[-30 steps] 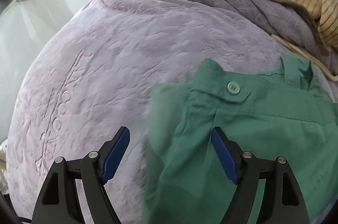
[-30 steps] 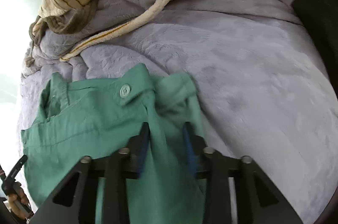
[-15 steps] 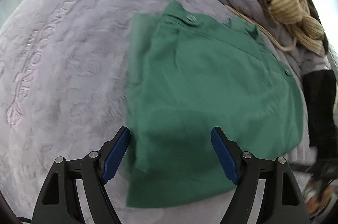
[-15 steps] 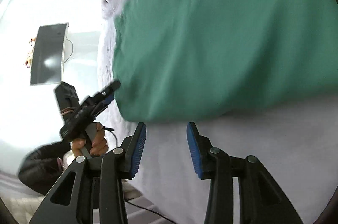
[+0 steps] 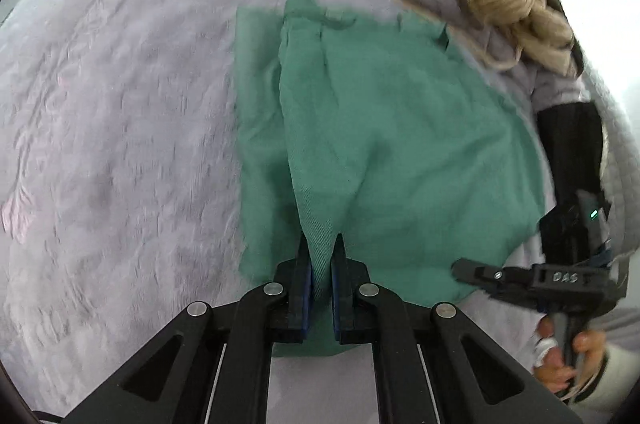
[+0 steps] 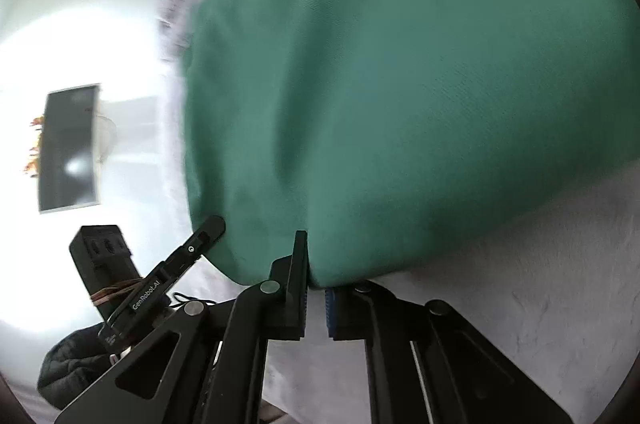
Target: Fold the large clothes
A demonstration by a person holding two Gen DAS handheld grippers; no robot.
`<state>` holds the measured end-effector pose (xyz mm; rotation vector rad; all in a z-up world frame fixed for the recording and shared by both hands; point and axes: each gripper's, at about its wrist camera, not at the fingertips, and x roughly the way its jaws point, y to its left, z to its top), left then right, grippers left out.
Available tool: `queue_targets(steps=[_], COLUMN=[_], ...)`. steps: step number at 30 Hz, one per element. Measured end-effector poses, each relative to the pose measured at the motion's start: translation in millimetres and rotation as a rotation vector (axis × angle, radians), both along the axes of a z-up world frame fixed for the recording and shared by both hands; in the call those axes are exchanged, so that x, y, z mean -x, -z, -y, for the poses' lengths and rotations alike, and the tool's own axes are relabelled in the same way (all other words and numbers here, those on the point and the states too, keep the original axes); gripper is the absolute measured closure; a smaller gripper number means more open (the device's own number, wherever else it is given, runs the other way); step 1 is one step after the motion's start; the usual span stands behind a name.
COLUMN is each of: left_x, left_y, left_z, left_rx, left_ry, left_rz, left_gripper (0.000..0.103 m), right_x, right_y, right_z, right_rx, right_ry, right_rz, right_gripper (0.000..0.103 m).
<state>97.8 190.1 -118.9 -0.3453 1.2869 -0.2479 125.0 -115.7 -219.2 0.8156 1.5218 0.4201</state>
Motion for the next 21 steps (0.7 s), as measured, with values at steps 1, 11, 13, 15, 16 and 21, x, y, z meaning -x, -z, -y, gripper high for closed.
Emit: queue_targets(steps=[1, 11, 13, 15, 16, 21], left_x=[3.6, 25.4, 24.1, 17.4, 11.6, -18.6], left_y=[11.9, -5.3, -18.7, -31.0, -36.0, -36.1], left_z=[1.3, -18.8, -21.2, -20.3, -18.5, 1.7], left_rx=[-0.012, -0.047, -0.093, -0.109, -0.102, -0.134], left_ry=[0.002, -0.065, -0.070, -0.077, -0.087, -0.099], left_rz=[-0.022, -0.003, 0.027, 0.069, 0.090, 0.138], left_gripper=[0.094, 0.093, 0.093, 0.093, 0.093, 0.093], right_x=[5.1, 16.2, 5.0, -13.1, -22.9, -70.7], right_y=[11.4, -55.3, -77.3, -89.0, -92.2, -110.6], right_z=[-1.7, 20.1, 50.8, 84.5, 101.4, 157.1], right_rx=[0.019, 0.178, 0.294, 0.384, 0.429, 0.655], right_ry=[0.000, -0.205, -0.148, -0.062, -0.021, 0.070], right_rz=[-0.027, 0.162, 0.237, 0.266, 0.265, 0.346], right_gripper=[0.097, 0.096, 0.096, 0.096, 0.096, 0.095])
